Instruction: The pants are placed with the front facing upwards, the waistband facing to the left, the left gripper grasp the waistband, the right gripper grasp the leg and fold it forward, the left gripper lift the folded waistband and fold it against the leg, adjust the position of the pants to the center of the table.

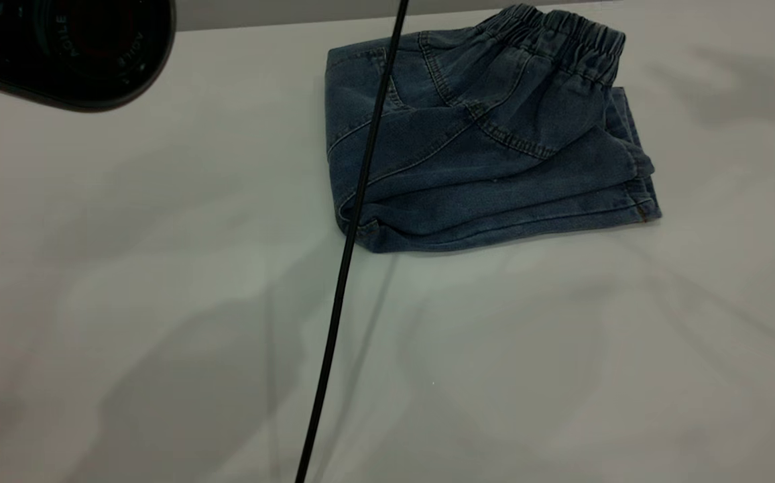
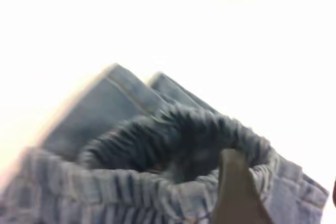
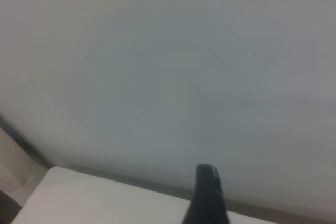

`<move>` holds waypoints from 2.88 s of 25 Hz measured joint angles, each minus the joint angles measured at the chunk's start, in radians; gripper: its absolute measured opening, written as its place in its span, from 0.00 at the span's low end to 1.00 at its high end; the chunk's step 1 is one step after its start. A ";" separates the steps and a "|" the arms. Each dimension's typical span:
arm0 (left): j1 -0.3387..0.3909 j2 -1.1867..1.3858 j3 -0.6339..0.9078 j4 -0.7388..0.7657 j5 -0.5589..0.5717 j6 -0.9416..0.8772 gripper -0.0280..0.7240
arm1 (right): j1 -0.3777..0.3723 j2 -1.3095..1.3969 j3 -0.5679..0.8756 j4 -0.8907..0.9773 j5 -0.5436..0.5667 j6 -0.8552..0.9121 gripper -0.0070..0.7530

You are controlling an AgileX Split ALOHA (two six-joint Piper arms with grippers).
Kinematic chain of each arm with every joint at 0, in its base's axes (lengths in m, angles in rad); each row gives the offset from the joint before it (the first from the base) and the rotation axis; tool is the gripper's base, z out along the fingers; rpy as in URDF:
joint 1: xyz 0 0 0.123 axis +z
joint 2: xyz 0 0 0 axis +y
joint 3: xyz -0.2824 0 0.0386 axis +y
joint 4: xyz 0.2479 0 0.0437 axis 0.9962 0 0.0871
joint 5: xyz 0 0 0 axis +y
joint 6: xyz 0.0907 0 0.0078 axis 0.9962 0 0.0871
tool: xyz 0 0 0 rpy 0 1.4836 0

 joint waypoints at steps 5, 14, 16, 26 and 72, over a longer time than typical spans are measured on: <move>0.005 -0.069 -0.007 0.173 0.001 -0.098 0.56 | 0.000 0.000 0.000 -0.006 0.000 0.015 0.64; 0.008 -0.325 -0.007 0.370 0.000 -0.219 0.56 | 0.023 -0.045 0.109 -0.011 0.000 0.035 0.64; 0.008 -0.389 -0.002 0.371 -0.001 -0.218 0.56 | 0.022 -0.067 0.150 -0.032 -0.001 0.023 0.64; 0.008 -0.734 0.343 0.531 -0.002 -0.237 0.56 | 0.022 -0.272 0.324 -0.134 0.000 0.023 0.64; 0.007 -2.421 2.119 0.408 -0.004 -0.348 0.56 | 0.022 -1.893 1.883 -0.418 -0.022 -0.099 0.64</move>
